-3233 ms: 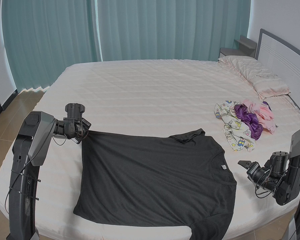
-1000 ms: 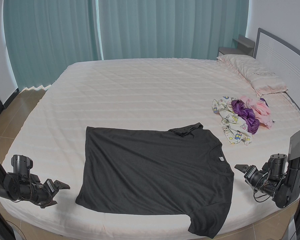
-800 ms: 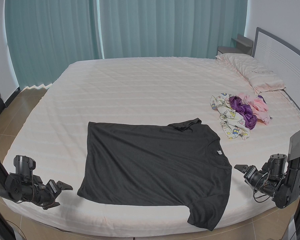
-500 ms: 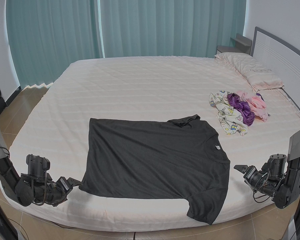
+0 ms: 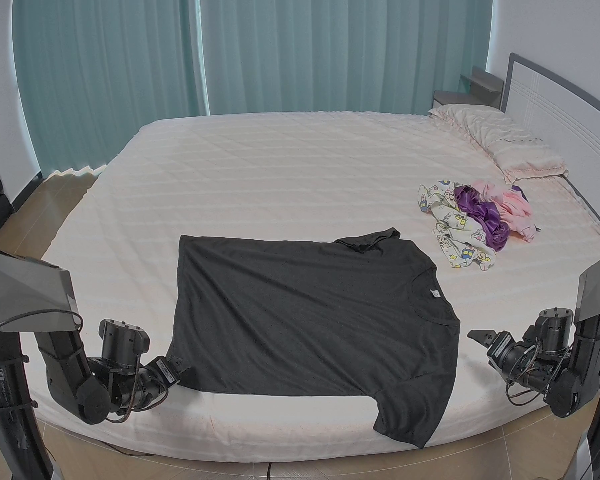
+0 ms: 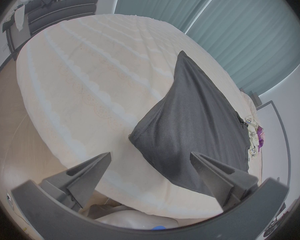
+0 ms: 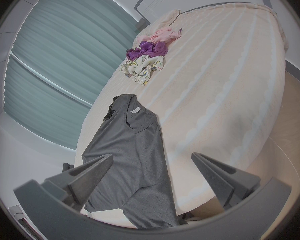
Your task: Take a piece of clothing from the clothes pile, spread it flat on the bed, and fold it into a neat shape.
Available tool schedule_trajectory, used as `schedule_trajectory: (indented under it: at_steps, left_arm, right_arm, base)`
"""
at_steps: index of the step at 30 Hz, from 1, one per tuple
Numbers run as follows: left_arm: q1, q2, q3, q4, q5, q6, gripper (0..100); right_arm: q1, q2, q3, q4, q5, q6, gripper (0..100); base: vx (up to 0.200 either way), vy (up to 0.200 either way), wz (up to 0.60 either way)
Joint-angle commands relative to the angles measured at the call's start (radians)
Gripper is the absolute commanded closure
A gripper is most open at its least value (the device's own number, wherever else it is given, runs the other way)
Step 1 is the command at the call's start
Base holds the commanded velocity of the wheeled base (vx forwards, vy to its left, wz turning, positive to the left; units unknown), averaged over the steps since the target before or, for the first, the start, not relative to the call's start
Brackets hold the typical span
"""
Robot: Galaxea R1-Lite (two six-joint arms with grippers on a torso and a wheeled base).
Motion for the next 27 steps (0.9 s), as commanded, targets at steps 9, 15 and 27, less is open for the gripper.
schedule_trajectory:
  at_steps: [9, 15, 27]
  left_arm:
    - [-0.039, 0.114, -0.014, -0.002, 0.066, 0.008, 100]
    - [-0.022, 0.087, 0.047, -0.005, 0.064, 0.010, 100]
    - [0.042, 0.082, 0.121, -0.102, 0.054, 0.037, 100]
  right_arm:
    - [0.051, 0.020, 0.043, -0.010, 0.010, -0.008, 0]
    - [0.106, 0.083, 0.049, -0.010, 0.010, -0.026, 0]
    - [0.218, 0.178, 0.037, -0.010, 0.014, -0.132, 0]
  base:
    - [0.000, 0.000, 0.00]
    - [0.000, 0.000, 0.00]
    - [0.000, 0.000, 0.00]
